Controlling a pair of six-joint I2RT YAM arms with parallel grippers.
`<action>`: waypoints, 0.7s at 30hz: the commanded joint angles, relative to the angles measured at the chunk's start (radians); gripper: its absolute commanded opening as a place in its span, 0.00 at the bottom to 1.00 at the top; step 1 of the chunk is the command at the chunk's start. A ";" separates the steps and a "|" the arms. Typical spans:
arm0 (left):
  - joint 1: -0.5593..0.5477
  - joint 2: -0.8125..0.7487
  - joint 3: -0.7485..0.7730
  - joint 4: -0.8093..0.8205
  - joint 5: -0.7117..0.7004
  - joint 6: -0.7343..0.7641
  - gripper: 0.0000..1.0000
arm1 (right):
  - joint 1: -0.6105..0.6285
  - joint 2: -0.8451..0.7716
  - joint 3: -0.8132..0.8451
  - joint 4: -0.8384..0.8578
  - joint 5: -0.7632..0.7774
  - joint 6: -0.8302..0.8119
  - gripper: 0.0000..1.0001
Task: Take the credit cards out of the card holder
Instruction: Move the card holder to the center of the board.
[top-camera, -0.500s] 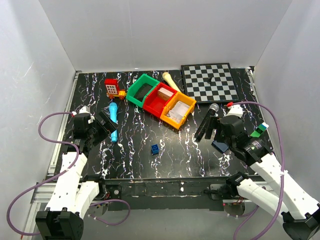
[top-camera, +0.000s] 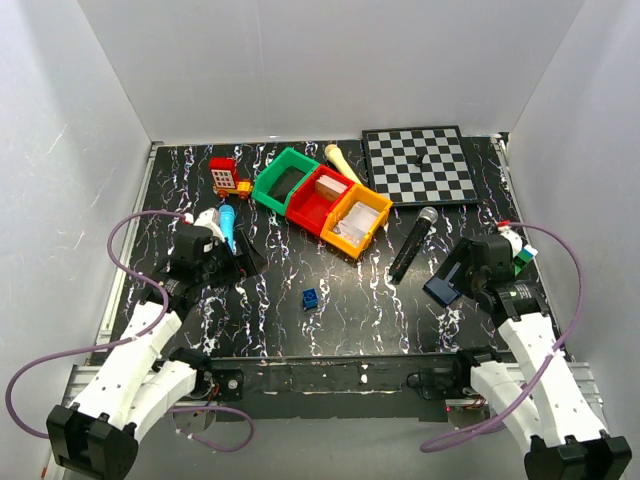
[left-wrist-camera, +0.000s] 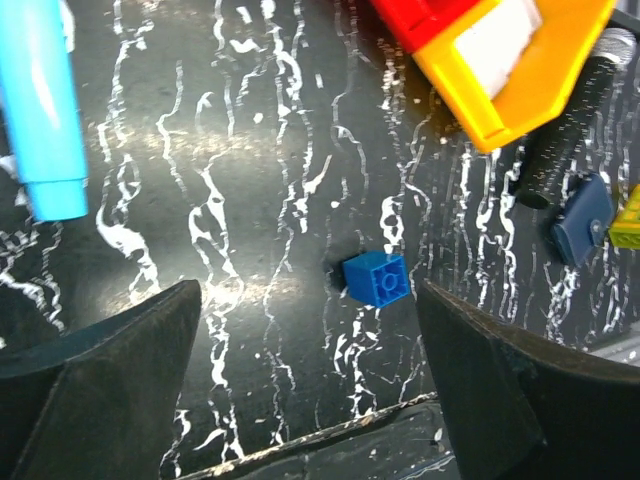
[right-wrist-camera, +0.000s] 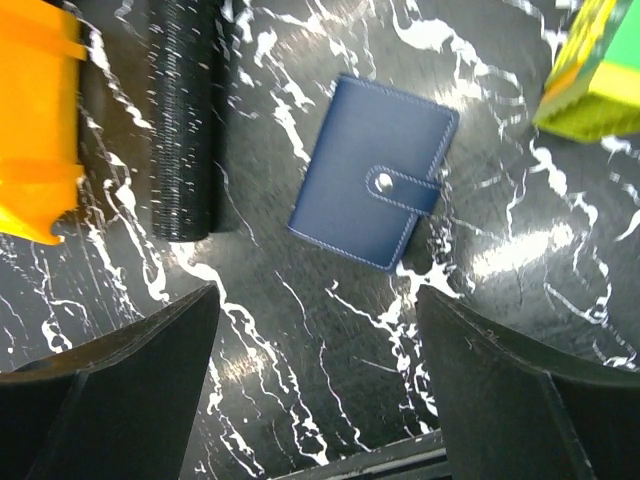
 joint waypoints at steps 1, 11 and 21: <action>-0.027 0.000 -0.022 0.111 0.059 -0.004 0.87 | -0.087 0.014 -0.052 0.000 -0.094 0.089 0.87; -0.068 0.040 -0.056 0.197 0.104 -0.013 0.86 | -0.210 0.141 -0.129 0.088 -0.165 0.169 0.82; -0.076 0.020 -0.069 0.218 0.108 -0.018 0.85 | -0.256 0.299 -0.106 0.158 -0.157 0.158 0.79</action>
